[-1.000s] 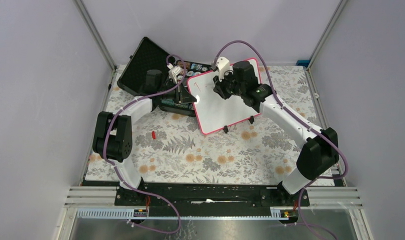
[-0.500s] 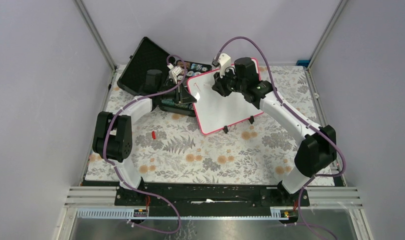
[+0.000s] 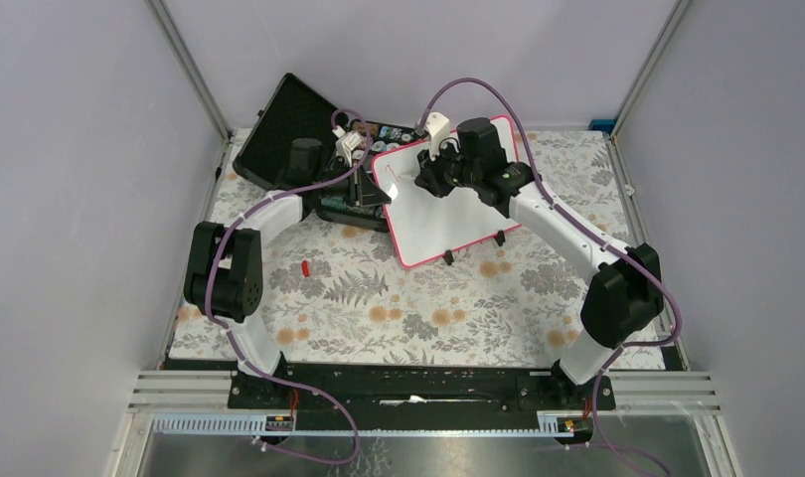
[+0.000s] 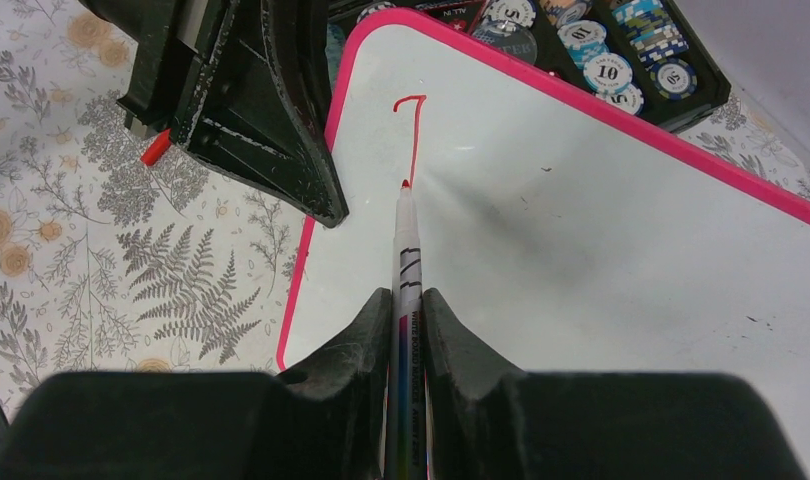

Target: Write a sentence on the whiteboard

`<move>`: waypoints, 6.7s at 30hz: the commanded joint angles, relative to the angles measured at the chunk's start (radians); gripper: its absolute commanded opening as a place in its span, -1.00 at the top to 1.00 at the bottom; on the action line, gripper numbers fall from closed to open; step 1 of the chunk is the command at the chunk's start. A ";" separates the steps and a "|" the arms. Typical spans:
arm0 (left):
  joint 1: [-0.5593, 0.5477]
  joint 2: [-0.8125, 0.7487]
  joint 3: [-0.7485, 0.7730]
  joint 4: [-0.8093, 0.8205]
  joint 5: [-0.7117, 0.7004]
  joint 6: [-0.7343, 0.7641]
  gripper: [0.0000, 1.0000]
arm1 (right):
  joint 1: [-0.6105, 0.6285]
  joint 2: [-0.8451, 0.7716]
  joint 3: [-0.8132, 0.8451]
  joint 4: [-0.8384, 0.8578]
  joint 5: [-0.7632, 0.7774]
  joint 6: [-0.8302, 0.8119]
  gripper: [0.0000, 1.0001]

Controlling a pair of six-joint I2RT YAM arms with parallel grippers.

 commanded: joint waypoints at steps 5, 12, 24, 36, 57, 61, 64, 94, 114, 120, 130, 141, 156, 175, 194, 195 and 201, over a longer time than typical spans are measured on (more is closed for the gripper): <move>-0.004 -0.006 0.030 0.000 -0.003 0.034 1.00 | 0.015 0.020 0.053 -0.004 -0.016 0.000 1.00; -0.004 -0.006 0.030 -0.001 -0.001 0.035 1.00 | 0.015 0.015 0.054 -0.004 0.024 -0.013 1.00; -0.005 -0.012 0.025 -0.002 -0.006 0.037 1.00 | -0.024 -0.004 0.048 -0.004 0.016 -0.002 1.00; -0.005 -0.013 0.021 -0.002 -0.009 0.041 1.00 | -0.026 -0.002 0.044 -0.003 0.015 -0.006 1.00; -0.007 -0.009 0.025 -0.006 -0.008 0.044 1.00 | -0.033 0.026 0.060 -0.003 0.024 -0.013 1.00; -0.009 -0.009 0.026 -0.007 -0.007 0.044 1.00 | -0.033 0.040 0.075 0.001 0.027 -0.014 1.00; -0.009 -0.007 0.027 -0.006 -0.008 0.045 1.00 | -0.033 0.051 0.084 0.001 0.019 -0.011 1.00; -0.009 0.008 0.039 -0.008 -0.008 0.040 1.00 | -0.033 0.016 0.021 -0.026 0.014 -0.052 1.00; -0.010 0.002 0.034 -0.007 -0.007 0.041 1.00 | -0.050 0.056 0.104 -0.033 0.008 -0.024 1.00; -0.010 0.006 0.032 -0.008 -0.006 0.043 1.00 | -0.041 0.062 0.122 -0.044 -0.003 -0.020 1.00; -0.010 0.004 0.033 -0.008 -0.009 0.041 1.00 | -0.019 0.056 0.091 -0.049 -0.016 -0.027 1.00; -0.010 0.002 0.031 -0.008 -0.009 0.041 1.00 | -0.013 0.057 0.090 -0.050 -0.021 -0.029 1.00; -0.010 -0.001 0.033 -0.009 -0.008 0.037 1.00 | -0.014 0.082 0.124 -0.042 0.059 -0.017 1.00; -0.010 0.002 0.037 -0.008 -0.010 0.032 1.00 | -0.053 0.002 0.060 -0.035 0.001 -0.011 1.00; -0.012 -0.003 0.037 -0.008 -0.005 0.032 1.00 | -0.078 0.034 0.084 -0.032 -0.042 0.004 1.00; -0.012 -0.003 0.036 -0.007 -0.006 0.032 1.00 | -0.076 0.039 0.088 -0.032 -0.042 0.003 1.00; -0.012 -0.003 0.032 -0.008 -0.006 0.033 1.00 | -0.070 0.059 0.107 -0.032 -0.036 0.002 1.00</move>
